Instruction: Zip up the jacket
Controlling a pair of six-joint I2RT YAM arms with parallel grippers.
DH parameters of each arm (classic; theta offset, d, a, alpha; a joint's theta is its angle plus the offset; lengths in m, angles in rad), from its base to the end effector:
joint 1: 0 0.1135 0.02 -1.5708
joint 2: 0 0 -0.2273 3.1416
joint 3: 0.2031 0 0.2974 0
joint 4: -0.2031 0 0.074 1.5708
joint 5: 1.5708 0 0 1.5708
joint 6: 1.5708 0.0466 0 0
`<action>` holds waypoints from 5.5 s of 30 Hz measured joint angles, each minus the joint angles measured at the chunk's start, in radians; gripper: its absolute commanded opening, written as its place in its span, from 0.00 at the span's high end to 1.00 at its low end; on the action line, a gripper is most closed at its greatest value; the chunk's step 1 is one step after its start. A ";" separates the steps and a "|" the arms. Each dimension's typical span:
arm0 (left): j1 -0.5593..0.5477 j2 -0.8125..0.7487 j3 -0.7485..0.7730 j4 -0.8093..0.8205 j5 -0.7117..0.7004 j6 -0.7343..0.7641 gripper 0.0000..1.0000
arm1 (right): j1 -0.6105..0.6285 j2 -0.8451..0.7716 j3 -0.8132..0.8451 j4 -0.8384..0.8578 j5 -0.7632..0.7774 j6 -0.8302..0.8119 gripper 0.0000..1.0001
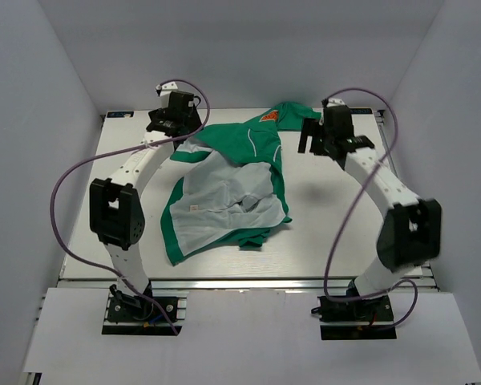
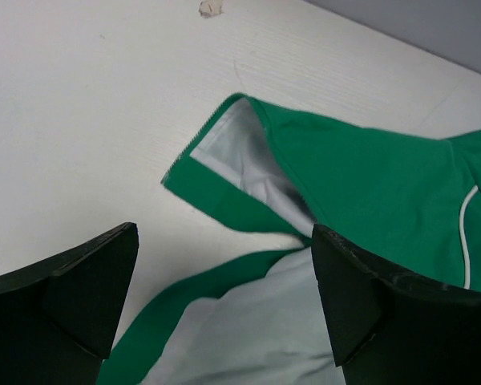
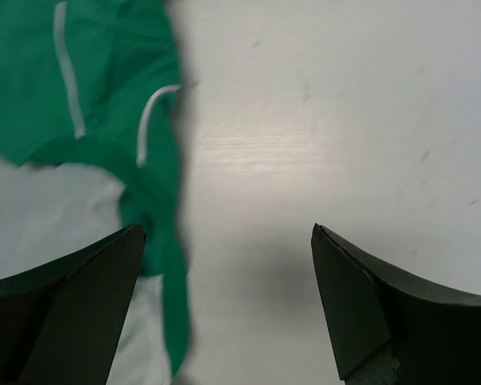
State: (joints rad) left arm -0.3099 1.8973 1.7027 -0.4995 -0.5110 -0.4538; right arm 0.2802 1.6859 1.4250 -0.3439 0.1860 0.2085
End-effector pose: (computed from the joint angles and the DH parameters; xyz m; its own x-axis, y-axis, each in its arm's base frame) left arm 0.4626 -0.1242 0.2580 -0.5072 -0.2391 -0.8280 -0.3497 0.9352 -0.0558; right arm 0.4267 0.1138 0.2540 -0.5606 0.0504 -0.8266 -0.0097 0.9977 0.0674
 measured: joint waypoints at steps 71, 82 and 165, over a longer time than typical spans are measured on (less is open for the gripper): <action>0.000 0.468 0.209 0.108 0.634 0.181 0.02 | -0.045 0.185 -0.167 -0.272 -0.253 0.251 0.11; 0.000 0.087 -0.344 0.112 0.650 0.023 0.02 | -0.177 0.608 0.494 -0.360 -0.155 0.147 0.11; -0.026 -0.430 -0.538 -0.543 0.875 -0.014 0.02 | -0.356 -0.541 -0.221 -0.674 0.140 0.113 1.00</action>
State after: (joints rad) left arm -0.3359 1.4670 1.1648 -1.0424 0.3637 -0.4683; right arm -0.0757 1.1446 1.2037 -1.0176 0.3264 0.3210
